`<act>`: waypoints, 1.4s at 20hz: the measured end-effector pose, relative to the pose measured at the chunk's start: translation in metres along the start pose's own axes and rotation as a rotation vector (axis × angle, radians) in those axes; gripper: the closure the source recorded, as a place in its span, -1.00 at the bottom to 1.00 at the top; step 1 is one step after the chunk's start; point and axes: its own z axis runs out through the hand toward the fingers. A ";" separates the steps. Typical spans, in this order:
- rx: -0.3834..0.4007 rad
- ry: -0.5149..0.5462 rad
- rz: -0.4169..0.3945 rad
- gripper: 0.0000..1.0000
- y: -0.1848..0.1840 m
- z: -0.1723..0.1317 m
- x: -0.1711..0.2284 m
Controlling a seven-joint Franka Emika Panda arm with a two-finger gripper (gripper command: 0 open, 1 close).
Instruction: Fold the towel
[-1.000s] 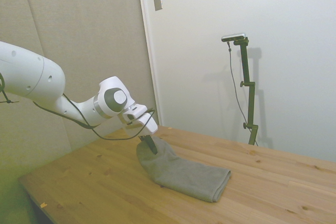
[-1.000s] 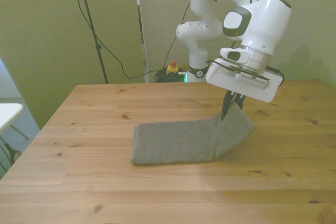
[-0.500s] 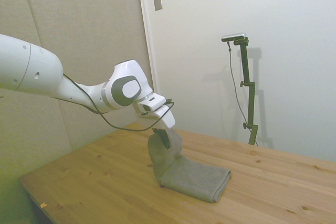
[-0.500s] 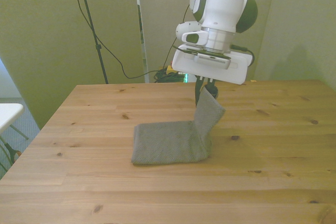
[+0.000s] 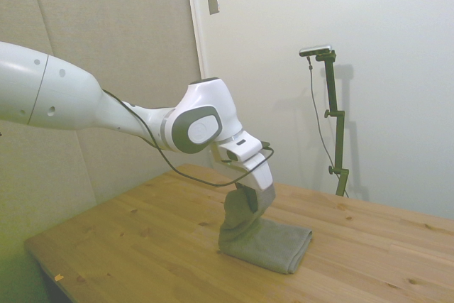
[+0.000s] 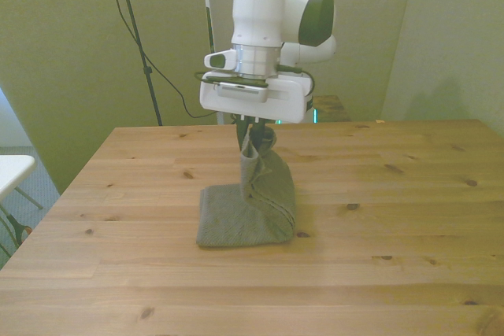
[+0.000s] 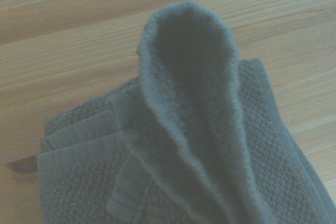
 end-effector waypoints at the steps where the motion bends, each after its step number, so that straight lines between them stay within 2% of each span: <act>1: 0.002 -0.006 0.011 1.00 0.004 0.004 0.009; 3: 0.004 -0.024 0.032 1.00 0.013 0.014 0.024; 4: 0.006 -0.037 0.044 -1.00 0.018 0.020 0.030; 9: 0.027 -0.099 0.081 -1.00 0.033 0.049 0.053; 14: 0.111 -0.186 0.093 -1.00 0.038 0.062 0.071; 19: 0.103 -0.216 0.104 -1.00 0.046 0.076 0.082; 24: 0.115 -0.203 0.103 -1.00 0.043 0.066 0.090; 28: 0.121 -0.190 0.073 -1.00 0.035 0.032 0.091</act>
